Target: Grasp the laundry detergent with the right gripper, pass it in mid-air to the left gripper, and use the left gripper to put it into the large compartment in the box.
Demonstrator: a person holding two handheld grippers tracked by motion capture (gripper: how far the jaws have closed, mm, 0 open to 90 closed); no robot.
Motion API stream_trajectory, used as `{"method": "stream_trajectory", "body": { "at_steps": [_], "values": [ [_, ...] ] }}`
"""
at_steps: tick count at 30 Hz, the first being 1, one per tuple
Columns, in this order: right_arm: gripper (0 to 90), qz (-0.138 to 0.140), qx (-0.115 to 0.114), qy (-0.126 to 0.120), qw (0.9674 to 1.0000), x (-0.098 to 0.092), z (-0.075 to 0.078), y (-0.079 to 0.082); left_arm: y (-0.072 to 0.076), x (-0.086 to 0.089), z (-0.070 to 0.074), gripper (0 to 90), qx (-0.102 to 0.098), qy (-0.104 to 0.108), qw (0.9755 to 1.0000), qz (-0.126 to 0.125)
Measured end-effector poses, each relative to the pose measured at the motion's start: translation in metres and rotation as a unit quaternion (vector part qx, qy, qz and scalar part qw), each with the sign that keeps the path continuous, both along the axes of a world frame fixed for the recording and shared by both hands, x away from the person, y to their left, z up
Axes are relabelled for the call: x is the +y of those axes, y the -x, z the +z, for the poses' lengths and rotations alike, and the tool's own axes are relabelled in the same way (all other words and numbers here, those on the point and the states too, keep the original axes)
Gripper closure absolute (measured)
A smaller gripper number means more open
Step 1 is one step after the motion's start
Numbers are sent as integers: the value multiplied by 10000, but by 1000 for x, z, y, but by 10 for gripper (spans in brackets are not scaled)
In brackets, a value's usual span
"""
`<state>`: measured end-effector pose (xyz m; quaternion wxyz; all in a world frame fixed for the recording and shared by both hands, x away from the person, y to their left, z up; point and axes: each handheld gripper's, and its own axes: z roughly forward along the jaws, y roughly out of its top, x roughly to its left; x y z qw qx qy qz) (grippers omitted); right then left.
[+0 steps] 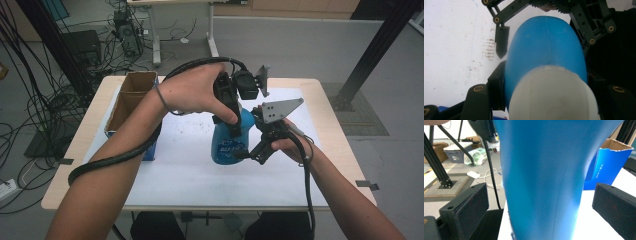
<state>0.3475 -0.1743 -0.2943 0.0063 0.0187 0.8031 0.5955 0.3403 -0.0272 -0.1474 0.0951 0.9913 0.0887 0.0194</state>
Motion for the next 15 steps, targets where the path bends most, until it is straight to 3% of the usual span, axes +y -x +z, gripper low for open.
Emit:
{"method": "stream_trajectory", "body": {
  "at_steps": [7,12,15],
  "values": [
    [6,-61,117,474,9988,-8,6,1,-1,3,3,377,-38,60,9999,110],
    [8,-187,213,831,9961,-16,11,2,-4,9,3,377,-33,37,9997,238],
    [9,-253,373,1112,9928,-22,12,1,-5,12,3,377,-45,56,9994,353]
  ]
}}
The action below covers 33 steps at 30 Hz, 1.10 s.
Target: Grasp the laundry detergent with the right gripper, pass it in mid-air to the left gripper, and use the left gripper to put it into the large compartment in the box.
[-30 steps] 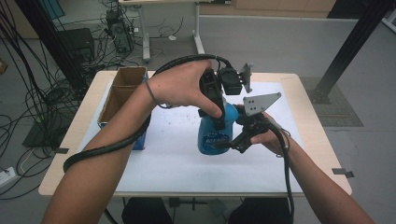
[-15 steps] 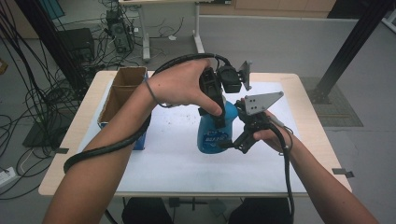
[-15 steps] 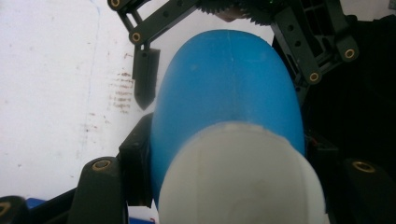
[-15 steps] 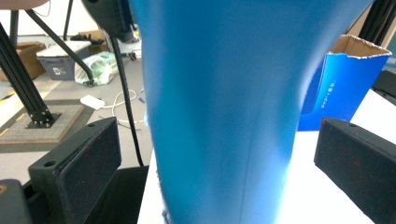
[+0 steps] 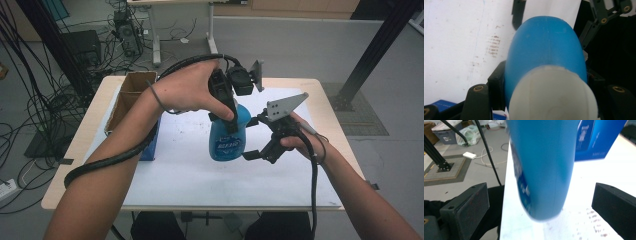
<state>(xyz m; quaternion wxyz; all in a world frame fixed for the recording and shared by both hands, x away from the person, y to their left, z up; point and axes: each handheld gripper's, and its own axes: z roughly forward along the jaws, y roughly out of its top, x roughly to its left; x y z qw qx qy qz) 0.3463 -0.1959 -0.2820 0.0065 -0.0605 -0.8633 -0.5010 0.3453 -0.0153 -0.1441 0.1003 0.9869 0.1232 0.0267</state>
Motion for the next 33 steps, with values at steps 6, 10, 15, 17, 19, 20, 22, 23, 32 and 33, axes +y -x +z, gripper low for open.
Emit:
{"method": "stream_trajectory", "body": {
  "at_steps": [6,10,15,17,19,20,22,23,32,33],
  "values": [
    [14,-144,132,600,9980,-9,6,-2,-2,8,3,377,-37,-66,9993,365],
    [16,-262,292,913,9951,-16,11,-5,-6,16,7,377,-30,-47,9976,688],
    [19,-431,316,1396,9888,-22,21,-8,-10,24,11,377,-84,-48,9945,1044],
    [20,-502,311,1615,9851,-23,24,-9,-11,27,13,377,-86,-13,9926,1208],
    [21,-610,315,1857,9802,-25,28,-11,-12,30,15,377,-91,-37,9916,1293],
    [22,-663,329,1980,9774,-26,30,-13,-12,31,15,377,-98,-33,9911,1328],
    [22,-767,355,2121,9736,-29,34,-15,-13,33,17,377,-102,-37,9894,1449],
    [22,-812,391,2191,9715,-29,35,-16,-13,35,19,377,-90,-50,9880,1544],
    [28,-1093,532,2918,9487,-42,45,-31,-16,49,30,377,-102,-109,9790,2031],
    [28,-1119,541,2954,9473,-42,46,-31,-16,52,32,377,-112,-111,9774,2107]
  ]
}}
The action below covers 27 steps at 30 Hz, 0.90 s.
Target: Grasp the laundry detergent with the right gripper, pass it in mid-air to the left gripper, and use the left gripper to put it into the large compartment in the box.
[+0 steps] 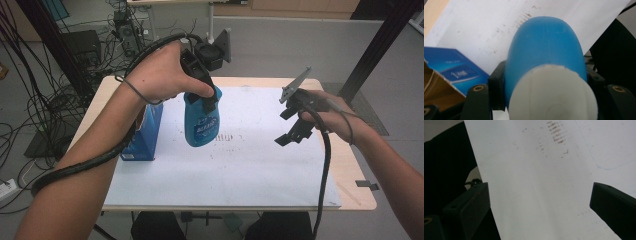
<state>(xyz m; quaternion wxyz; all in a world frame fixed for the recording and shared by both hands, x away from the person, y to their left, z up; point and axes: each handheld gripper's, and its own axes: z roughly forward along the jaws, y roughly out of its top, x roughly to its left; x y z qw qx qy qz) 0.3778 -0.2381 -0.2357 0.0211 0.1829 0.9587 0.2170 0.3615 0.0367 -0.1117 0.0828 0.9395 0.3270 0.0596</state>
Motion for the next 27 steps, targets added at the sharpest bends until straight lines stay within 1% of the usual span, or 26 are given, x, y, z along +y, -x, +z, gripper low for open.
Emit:
{"method": "stream_trajectory", "body": {
  "at_steps": [1,7,9,11,14,17,19,21,24,25,27],
  "values": [
    [30,5,4,101,9999,-1,2,-1,0,2,1,377,1,2,10000,57],
    [35,-60,-9,506,9987,0,12,-1,-3,15,10,377,-35,-2,9993,361],
    [36,-108,-49,603,9981,-1,15,-2,-4,21,15,377,-48,20,9988,485],
    [36,-158,-49,620,9979,-2,17,-2,-6,26,19,377,-57,61,9980,627],
    [36,-178,-54,679,9975,-1,19,-3,-12,37,25,377,-78,55,9964,837],
    [36,-186,-78,744,9970,-1,22,-3,-17,47,30,377,-126,48,9941,1073],
    [36,-182,-76,744,9970,0,23,-2,-21,54,32,377,-129,87,9921,1244],
    [36,-186,-85,737,9971,1,25,-3,-24,59,34,377,-158,151,9894,1434],
    [36,-184,-104,769,9968,3,28,-3,-29,71,39,377,-152,238,9862,1634],
    [37,-182,-96,771,9968,3,28,-4,-30,73,40,377,-145,252,9855,1671],
    [37,-176,-129,805,9965,4,29,-4,-32,80,43,377,-156,293,9834,1784]
  ]
}}
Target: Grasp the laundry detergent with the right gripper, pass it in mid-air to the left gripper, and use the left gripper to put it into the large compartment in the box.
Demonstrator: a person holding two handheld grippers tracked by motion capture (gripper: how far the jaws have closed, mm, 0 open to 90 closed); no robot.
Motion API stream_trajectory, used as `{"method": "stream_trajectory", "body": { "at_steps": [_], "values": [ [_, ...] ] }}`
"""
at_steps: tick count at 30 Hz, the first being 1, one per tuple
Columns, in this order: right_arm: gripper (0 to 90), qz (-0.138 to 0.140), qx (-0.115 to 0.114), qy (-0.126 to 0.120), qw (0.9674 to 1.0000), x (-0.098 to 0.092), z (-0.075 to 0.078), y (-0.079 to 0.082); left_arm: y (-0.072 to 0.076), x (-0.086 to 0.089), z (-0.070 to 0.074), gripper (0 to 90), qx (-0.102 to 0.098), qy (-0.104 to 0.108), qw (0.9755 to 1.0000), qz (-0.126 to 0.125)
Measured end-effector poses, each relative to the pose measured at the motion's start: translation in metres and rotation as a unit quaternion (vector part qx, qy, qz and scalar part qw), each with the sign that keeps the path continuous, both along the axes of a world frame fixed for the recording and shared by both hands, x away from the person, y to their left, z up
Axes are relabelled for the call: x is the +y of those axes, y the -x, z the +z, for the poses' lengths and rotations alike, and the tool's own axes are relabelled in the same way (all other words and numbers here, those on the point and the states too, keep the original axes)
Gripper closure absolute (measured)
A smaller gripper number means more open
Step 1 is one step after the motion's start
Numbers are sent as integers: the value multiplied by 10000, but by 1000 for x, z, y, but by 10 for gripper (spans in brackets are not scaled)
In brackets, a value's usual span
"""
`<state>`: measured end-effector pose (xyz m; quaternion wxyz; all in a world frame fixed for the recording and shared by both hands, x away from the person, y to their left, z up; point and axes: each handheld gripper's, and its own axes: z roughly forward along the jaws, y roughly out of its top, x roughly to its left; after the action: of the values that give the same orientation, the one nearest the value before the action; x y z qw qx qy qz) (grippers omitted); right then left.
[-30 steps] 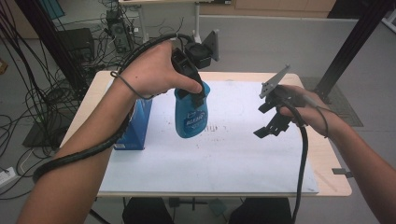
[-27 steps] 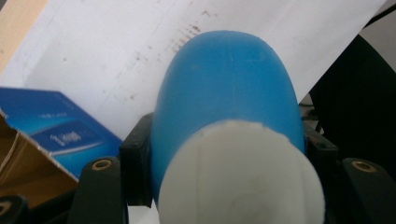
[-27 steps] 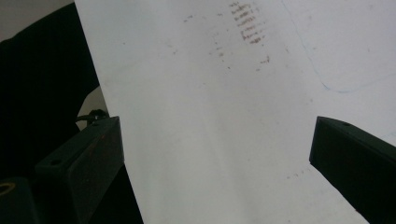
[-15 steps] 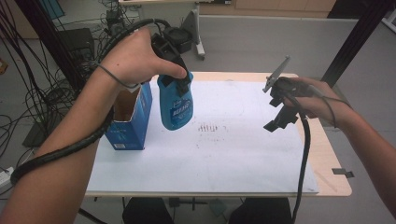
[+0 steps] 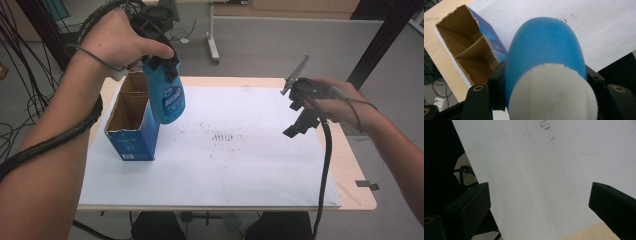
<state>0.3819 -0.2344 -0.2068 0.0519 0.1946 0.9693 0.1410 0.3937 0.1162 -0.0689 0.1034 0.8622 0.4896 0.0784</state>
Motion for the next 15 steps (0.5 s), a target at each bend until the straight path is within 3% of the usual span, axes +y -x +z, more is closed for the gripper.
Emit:
{"method": "stream_trajectory", "body": {
  "at_steps": [11,15],
  "values": [
    [43,-5,10,59,10000,4,4,-2,-8,29,5,377,-195,-159,9977,629],
    [43,-12,-11,56,10000,3,4,-2,-10,42,5,377,-230,-107,9961,840]
  ]
}}
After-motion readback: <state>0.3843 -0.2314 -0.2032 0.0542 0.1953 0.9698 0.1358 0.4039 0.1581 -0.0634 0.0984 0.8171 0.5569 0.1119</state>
